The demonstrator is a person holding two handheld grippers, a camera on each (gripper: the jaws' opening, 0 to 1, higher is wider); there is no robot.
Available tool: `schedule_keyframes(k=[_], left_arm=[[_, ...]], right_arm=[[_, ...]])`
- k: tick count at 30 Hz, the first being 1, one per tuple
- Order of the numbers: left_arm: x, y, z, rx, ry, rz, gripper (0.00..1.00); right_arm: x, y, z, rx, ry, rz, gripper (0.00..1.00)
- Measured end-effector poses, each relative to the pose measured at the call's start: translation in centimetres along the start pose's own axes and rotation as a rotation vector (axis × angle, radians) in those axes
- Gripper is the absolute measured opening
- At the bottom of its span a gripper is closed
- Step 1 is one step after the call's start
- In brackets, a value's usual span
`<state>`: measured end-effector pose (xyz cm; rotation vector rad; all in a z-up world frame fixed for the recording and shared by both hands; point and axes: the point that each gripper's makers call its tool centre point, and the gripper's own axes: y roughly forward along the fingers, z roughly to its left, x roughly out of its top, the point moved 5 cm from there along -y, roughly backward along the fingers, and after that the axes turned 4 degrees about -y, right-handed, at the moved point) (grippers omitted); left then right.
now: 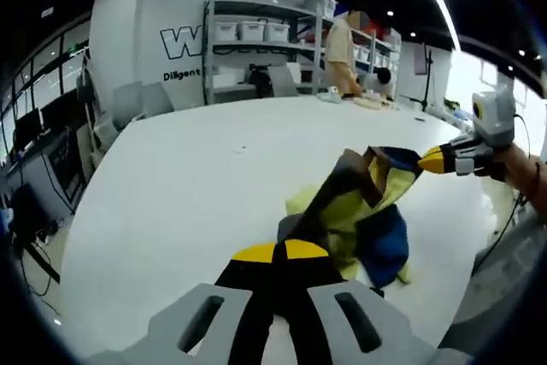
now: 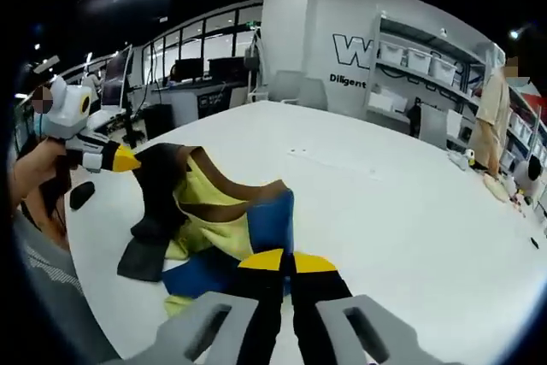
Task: Fold the garment on the visible template until the final outline fits inside the template.
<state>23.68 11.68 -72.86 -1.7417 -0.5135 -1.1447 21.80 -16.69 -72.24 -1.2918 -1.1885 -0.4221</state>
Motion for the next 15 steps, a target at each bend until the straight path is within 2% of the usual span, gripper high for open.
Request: schedule_keyframes(k=[8, 11, 13, 15], left_arm=[[3.6, -2.7, -0.1, 0.029, 0.050, -0.075, 0.00], [4.2, -3.4, 0.1, 0.038, 0.039, -0.077, 0.00], [4.2, -3.9, 0.5, 0.053, 0.006, -0.034, 0.00], [4.6, -4.4, 0.6, 0.053, 0.005, -0.047, 0.00]], right_arm=[[3.0, -1.9, -0.7, -0.049, -0.059, -0.069, 0.00], [4.4, -2.7, -0.8, -0.047, -0.056, -0.101, 0.00], [5.1, -3.0, -0.9, -0.052, -0.063, -0.117, 0.00], [5.8, -3.4, -0.9, -0.056, -0.070, -0.136, 0.00]])
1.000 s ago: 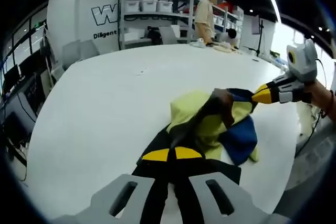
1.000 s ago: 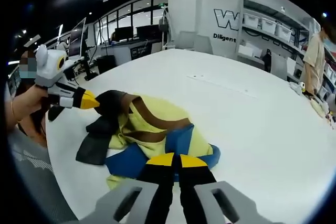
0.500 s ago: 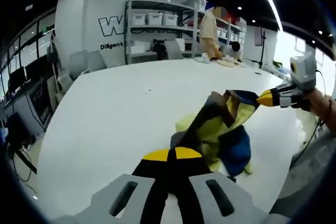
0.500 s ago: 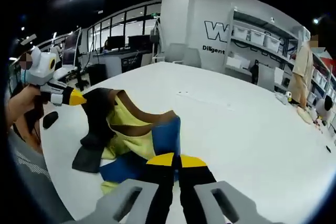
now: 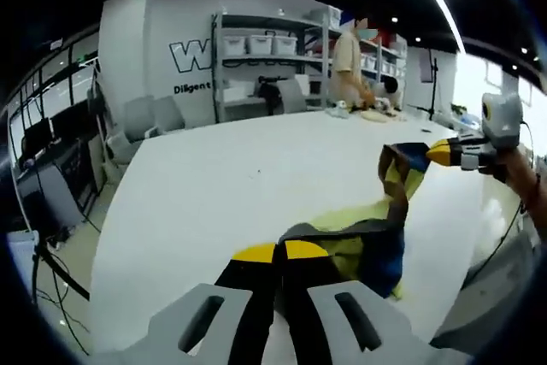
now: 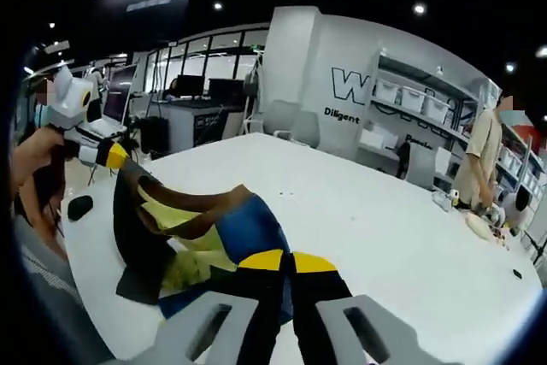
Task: Fold the garment on the visible template until the final outline fits inside the template.
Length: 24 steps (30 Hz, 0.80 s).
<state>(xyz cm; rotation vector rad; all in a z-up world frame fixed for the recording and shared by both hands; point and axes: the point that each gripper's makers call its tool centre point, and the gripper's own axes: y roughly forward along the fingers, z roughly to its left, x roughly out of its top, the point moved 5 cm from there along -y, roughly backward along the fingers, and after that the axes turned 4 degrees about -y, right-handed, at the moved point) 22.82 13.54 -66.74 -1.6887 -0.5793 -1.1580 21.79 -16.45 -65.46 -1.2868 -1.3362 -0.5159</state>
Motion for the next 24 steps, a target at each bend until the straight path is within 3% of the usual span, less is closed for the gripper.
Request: schedule_keyframes(k=[12, 18, 24], left_arm=[[3.8, -2.7, 1.1, 0.028, 0.024, -0.088, 0.00], [4.8, -1.6, 2.6, 0.054, 0.049, -0.058, 0.00], [5.1, 0.2, 3.8, 0.065, 0.071, -0.014, 0.00]], right_arm=[[3.9, -0.9, -1.1, -0.032, -0.037, -0.092, 0.00], [5.0, 0.2, -1.1, -0.013, -0.048, -0.096, 0.00], [5.5, 2.7, -1.4, 0.009, -0.070, -0.080, 0.00]])
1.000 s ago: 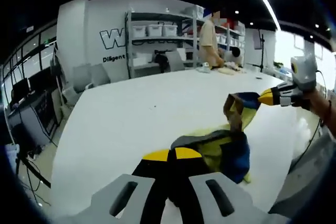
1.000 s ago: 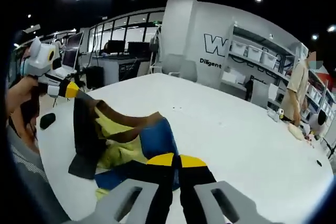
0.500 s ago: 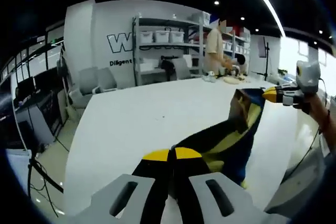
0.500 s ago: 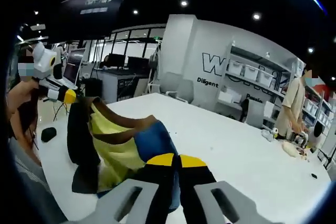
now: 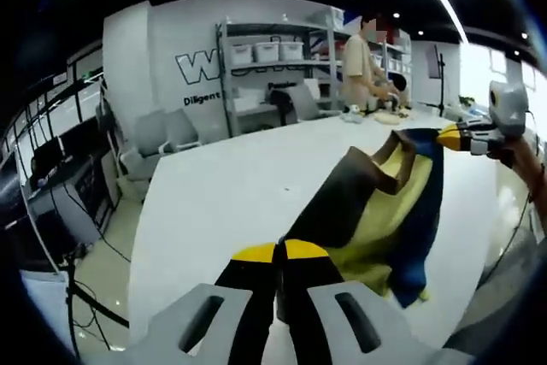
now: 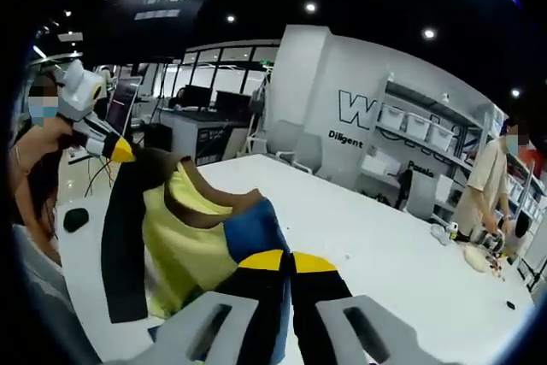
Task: Fold the garment on the visible template until the final outline fits inside the template.
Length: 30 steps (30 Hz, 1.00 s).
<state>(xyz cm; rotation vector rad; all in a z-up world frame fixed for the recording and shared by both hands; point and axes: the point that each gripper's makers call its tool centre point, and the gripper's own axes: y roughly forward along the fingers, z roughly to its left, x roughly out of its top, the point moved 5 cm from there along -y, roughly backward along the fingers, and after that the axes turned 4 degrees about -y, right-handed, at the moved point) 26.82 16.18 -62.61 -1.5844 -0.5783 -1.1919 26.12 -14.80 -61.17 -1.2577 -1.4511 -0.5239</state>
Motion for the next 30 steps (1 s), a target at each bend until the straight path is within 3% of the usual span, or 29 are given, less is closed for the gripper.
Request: schedule_keyframes(k=[7, 13, 17, 20, 24, 30], left_arm=[[-1.0, 3.7, 1.7, 0.033, -0.027, 0.071, 0.00], [-2.1, 7.4, 2.7, 0.039, -0.029, 0.135, 0.00], [-3.5, 10.4, 4.2, 0.093, 0.057, 0.210, 0.00], [-4.1, 12.2, 4.6, 0.081, 0.037, 0.216, 0.00], [-4.8, 14.5, 5.2, 0.077, 0.024, 0.241, 0.00], [-6.7, 17.8, 5.4, 0.069, 0.042, 0.333, 0.00]], right_arm=[[-0.7, 3.0, -0.4, 0.033, 0.006, 0.030, 0.00], [-2.7, 7.1, -1.2, 0.063, 0.010, 0.089, 0.00], [-3.9, 9.5, -1.3, 0.097, 0.045, 0.110, 0.00], [-5.0, 11.2, -1.5, 0.102, 0.018, 0.136, 0.00], [-6.6, 13.3, -2.0, 0.095, 0.046, 0.168, 0.00], [-8.9, 15.5, -2.3, 0.086, 0.082, 0.221, 0.00]])
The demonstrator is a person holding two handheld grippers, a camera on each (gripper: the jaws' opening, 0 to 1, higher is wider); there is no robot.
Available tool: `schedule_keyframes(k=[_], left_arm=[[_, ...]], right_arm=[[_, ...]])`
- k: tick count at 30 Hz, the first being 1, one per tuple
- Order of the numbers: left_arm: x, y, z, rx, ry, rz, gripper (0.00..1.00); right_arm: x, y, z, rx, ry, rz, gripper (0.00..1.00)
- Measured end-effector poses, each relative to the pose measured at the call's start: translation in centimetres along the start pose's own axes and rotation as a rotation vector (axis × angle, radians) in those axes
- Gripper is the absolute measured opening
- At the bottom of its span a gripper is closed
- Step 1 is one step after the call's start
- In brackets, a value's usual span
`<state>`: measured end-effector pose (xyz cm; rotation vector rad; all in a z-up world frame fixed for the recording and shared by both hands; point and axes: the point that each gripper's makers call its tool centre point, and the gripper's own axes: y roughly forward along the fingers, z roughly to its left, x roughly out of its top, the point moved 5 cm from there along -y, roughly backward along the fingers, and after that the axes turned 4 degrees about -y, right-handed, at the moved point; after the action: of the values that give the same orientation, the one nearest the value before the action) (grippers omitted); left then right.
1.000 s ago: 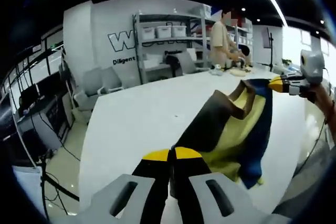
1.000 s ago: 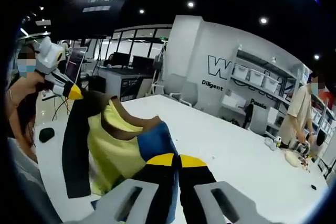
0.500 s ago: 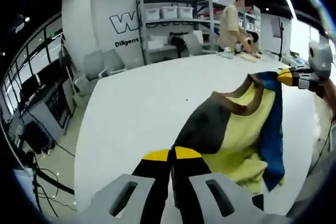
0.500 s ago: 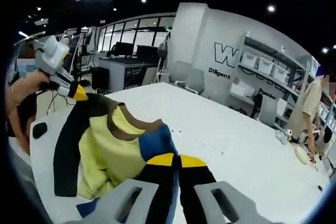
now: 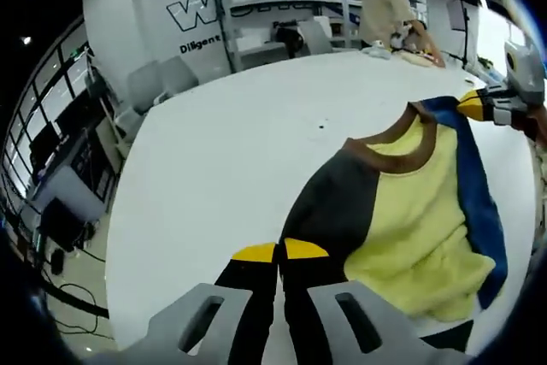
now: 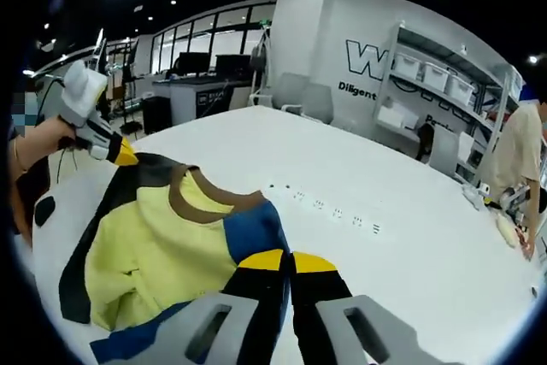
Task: Fold the garment on the visible template until the final outline fits inside the template.
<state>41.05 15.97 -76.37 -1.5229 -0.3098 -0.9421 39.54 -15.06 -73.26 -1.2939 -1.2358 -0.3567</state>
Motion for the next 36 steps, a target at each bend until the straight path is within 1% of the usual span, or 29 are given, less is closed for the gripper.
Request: schedule_keyframes(k=[1, 2, 3, 4, 5, 7, 9, 10, 12, 14, 15, 18, 19, 21, 22, 23, 24, 27, 28, 29, 30, 31, 32, 33, 34, 36], left_arm=[[-0.1, 0.2, 0.0, 0.000, 0.006, 0.011, 0.00], [-0.3, 0.6, -0.1, 0.001, 0.018, 0.034, 0.00], [-0.5, 1.3, -0.1, 0.013, 0.032, 0.053, 0.00], [-0.5, 1.8, -0.1, 0.015, 0.040, 0.057, 0.00], [-0.7, 2.3, -0.2, 0.010, 0.036, 0.080, 0.00], [-0.7, 3.0, -0.3, 0.017, 0.025, 0.086, 0.00], [-0.7, 3.6, -0.4, 0.019, 0.037, 0.094, 0.00], [-1.0, 4.0, -0.4, 0.022, 0.043, 0.116, 0.00], [-1.0, 4.4, -0.2, 0.031, 0.045, 0.117, 0.00], [-1.3, 4.9, 0.2, 0.041, 0.027, 0.130, 0.00], [-1.4, 5.0, 0.3, 0.044, 0.016, 0.129, 0.00], [-1.8, 5.5, 0.4, 0.049, 0.007, 0.135, 0.00], [-1.8, 5.7, 0.4, 0.054, 0.027, 0.138, 0.00], [-1.8, 6.2, 0.6, 0.061, 0.026, 0.135, 0.00], [-1.8, 6.2, 0.6, 0.063, 0.023, 0.135, 0.00], [-1.7, 6.3, 0.7, 0.085, -0.035, 0.118, 0.00], [-2.0, 6.4, 0.6, 0.076, -0.023, 0.132, 0.00], [-1.9, 6.0, 0.7, 0.080, -0.024, 0.126, 0.03], [-1.9, 5.8, 0.8, 0.086, -0.026, 0.125, 0.07], [-1.9, 5.6, 0.9, 0.092, -0.029, 0.125, 0.14], [-1.8, 5.5, 1.0, 0.100, -0.027, 0.115, 0.23], [-1.6, 5.2, 1.3, 0.117, -0.037, 0.104, 0.36], [-1.6, 5.0, 1.4, 0.124, -0.052, 0.100, 0.44], [-1.4, 4.7, 1.4, 0.125, -0.086, 0.083, 0.50], [-1.3, 4.4, 1.4, 0.116, -0.127, 0.066, 0.53], [-1.3, 4.1, 1.5, 0.114, -0.132, 0.067, 0.56]], right_arm=[[-0.4, 0.6, -0.1, 0.001, 0.002, 0.009, 0.00], [-0.6, 0.9, -0.1, 0.003, 0.006, 0.015, 0.00], [-1.1, 1.5, -0.2, 0.007, 0.003, 0.032, 0.00], [-1.6, 2.0, -0.3, 0.008, -0.008, 0.051, 0.00], [-1.8, 2.4, -0.4, 0.007, -0.002, 0.056, 0.00], [-2.5, 3.3, -0.5, 0.016, 0.015, 0.072, 0.00], [-3.4, 4.1, -0.6, 0.015, 0.036, 0.100, 0.00], [-3.8, 4.5, -0.7, 0.016, 0.041, 0.107, 0.00], [-4.3, 4.9, -0.6, 0.018, 0.048, 0.116, 0.00], [-4.5, 5.4, -0.7, 0.013, 0.068, 0.120, 0.00], [-4.7, 5.5, -0.7, 0.001, 0.102, 0.125, 0.00], [-4.6, 5.9, -0.6, 0.002, 0.134, 0.118, 0.00], [-4.6, 6.0, -0.6, 0.001, 0.129, 0.119, 0.00], [-4.6, 6.4, -0.5, -0.004, 0.122, 0.119, 0.00], [-4.6, 6.4, -0.6, -0.006, 0.123, 0.119, 0.00], [-4.8, 6.6, -0.6, -0.012, 0.138, 0.127, 0.00], [-5.0, 6.7, -0.5, -0.014, 0.148, 0.127, 0.00], [-5.3, 6.9, -0.5, -0.025, 0.184, 0.138, 0.00], [-5.3, 6.8, -0.6, -0.034, 0.203, 0.134, 0.00], [-5.3, 6.7, -0.6, -0.044, 0.221, 0.129, 0.00], [-5.0, 6.4, -0.8, -0.049, 0.241, 0.109, 0.00], [-4.8, 6.3, -0.8, -0.045, 0.262, 0.091, 0.02], [-4.4, 6.0, -0.9, -0.043, 0.306, 0.060, 0.06], [-4.2, 5.8, -0.9, -0.033, 0.322, 0.054, 0.11], [-4.2, 5.6, -0.9, -0.032, 0.323, 0.062, 0.20], [-4.1, 5.4, -0.9, -0.034, 0.335, 0.058, 0.33]])
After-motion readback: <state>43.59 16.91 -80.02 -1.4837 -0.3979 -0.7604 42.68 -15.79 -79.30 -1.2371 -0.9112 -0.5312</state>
